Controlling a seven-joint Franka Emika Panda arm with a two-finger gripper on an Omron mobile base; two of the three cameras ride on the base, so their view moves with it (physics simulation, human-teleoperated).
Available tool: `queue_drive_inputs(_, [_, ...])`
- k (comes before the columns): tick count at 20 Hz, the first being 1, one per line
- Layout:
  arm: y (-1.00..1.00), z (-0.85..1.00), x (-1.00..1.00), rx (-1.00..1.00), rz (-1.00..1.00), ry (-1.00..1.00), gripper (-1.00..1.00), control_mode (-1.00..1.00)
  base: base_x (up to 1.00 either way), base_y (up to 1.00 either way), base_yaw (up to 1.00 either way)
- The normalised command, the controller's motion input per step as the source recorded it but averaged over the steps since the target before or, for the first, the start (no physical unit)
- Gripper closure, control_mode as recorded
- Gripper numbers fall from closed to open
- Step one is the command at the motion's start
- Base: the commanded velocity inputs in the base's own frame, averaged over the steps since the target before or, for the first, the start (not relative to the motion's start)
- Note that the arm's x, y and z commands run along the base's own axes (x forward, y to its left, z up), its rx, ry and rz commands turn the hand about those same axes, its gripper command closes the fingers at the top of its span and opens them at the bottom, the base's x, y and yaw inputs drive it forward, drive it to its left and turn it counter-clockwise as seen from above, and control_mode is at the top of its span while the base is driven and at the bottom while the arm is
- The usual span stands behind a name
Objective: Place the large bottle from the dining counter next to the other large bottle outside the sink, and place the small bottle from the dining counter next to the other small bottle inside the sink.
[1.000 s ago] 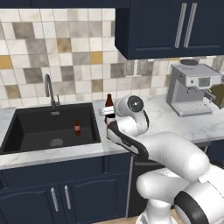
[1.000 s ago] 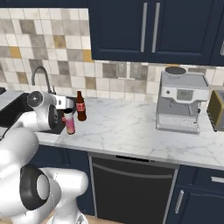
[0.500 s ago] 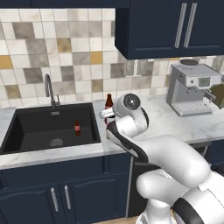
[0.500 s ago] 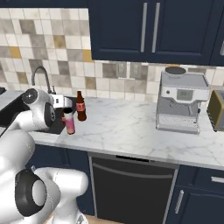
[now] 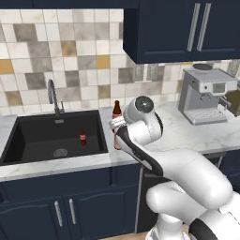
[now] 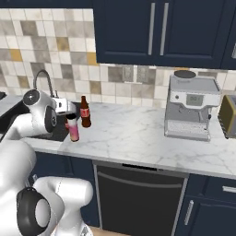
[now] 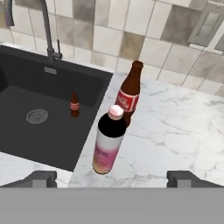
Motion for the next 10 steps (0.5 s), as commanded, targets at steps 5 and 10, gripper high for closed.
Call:
queue_drive_inputs(5, [-0.12, -0.02, -0.18, 0.00, 0.03, 0.04, -1.00, -1.00, 0.00, 0.00, 0.00])
queue_drive_inputs(10, [0.00, -0.23, -0.24, -0.04, 0.02, 0.03, -1.00, -1.00, 0.00, 0.00, 0.00])
